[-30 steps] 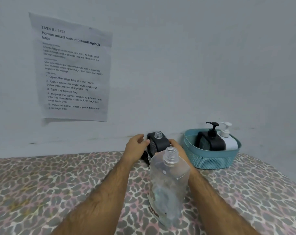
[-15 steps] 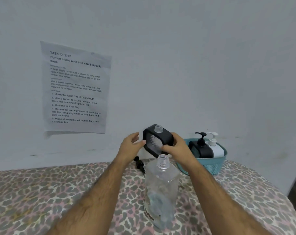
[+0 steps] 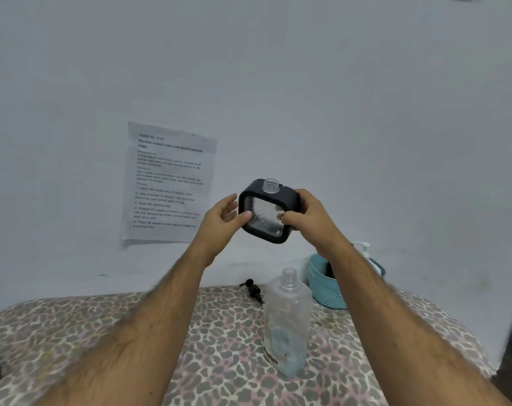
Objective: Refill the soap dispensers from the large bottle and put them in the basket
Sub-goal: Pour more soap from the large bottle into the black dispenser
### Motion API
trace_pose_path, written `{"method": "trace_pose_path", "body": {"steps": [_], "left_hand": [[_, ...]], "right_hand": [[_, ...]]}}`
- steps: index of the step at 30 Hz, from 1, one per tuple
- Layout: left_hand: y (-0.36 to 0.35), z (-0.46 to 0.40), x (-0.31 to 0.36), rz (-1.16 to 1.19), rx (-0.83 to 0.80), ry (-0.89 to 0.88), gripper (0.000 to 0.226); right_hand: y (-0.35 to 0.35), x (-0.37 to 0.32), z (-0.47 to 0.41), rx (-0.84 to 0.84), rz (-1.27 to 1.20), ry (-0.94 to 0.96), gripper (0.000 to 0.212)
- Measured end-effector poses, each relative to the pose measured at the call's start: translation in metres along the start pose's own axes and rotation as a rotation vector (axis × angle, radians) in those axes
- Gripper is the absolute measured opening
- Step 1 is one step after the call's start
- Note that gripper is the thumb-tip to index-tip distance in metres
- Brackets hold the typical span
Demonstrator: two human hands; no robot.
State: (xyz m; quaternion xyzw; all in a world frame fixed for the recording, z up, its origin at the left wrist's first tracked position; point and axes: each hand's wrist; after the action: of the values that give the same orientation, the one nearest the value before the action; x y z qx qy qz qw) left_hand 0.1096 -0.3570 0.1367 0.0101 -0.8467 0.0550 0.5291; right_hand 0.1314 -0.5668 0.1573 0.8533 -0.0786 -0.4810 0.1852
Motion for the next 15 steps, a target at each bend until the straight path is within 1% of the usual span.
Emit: {"method": "trace_pose_path", "body": {"steps": [2,5,11,13,15], "left_hand": [[0.007,0.007,0.012,0.016,-0.021,-0.028,0.064],[0.018,0.024,0.025,0.041,-0.045,-0.048,0.05],[0.054,0.063,0.032,0.078,-0.015,0.026,0.054],[0.064,0.078,0.03,0.064,0.006,0.057,0.052],[0.074,0.092,0.022,0.043,0.037,0.086,0.051]], "right_hand": [[-0.004,-0.016,0.005,-0.055,0.009,0.015,0.047],[-0.016,-0.035,0.014,-0.124,-0.004,0.018,0.048],[-0.049,-0.051,0.039,-0.215,-0.068,-0.052,0.053],[-0.063,-0.048,0.047,-0.229,-0.063,-0.07,0.049],[-0.077,-0.041,0.055,-0.237,-0.053,-0.091,0.04]]}}
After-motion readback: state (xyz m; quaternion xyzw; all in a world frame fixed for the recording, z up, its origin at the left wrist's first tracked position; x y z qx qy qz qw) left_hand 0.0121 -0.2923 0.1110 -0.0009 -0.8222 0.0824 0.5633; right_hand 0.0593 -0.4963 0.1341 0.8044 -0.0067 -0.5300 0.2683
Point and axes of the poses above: each hand's wrist, its own z-axis away from the middle knuckle, its own y-axis out of the back of the hand, x = y × z, and after that the axes turned 13 degrees about z, right-handed
